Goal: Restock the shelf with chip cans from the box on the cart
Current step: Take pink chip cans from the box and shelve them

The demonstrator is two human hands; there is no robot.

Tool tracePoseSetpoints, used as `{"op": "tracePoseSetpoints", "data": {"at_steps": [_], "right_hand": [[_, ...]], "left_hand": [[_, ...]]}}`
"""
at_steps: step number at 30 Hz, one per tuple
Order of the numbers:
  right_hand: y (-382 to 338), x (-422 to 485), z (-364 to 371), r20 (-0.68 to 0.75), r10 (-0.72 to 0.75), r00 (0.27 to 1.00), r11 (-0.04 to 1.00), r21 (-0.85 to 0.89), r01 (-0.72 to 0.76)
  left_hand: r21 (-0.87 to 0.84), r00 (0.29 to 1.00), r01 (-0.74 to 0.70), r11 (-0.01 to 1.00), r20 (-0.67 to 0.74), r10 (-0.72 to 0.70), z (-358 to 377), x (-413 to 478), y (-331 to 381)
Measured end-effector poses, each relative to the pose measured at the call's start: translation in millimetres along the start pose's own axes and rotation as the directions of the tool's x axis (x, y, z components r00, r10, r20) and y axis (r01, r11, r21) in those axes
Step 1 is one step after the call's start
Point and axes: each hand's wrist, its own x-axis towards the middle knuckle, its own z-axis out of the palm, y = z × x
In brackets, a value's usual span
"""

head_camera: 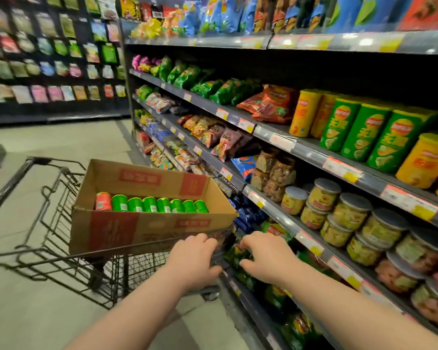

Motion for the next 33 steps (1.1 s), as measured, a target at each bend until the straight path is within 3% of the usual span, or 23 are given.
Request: {"op": "tracePoseSetpoints", "data": {"at_steps": [9,17,33], "right_hand": [[-43.9,53.7,22.1,0.116,-0.136,0.984,0.989,-0.045,0.142],[-64.4,147.1,36.7,0.15,-0.283,0.947,0.958,-0.006,0.287],[-9.5,314.2,47.1,0.209,-0.375,0.903,0.926,0.13,0.354]], "left_hand": [[-0.045,0.981,0.184,0.982,0.071,-0.181,29.7,-20.4,-57.5],[-0.02,0.924,0.369,0.929,0.121,-0.364,33.0,13.5,-115.0],[0.016,0.825,0.519,0.855,0.254,-0.505,43.0,137.9,-159.8]]}}
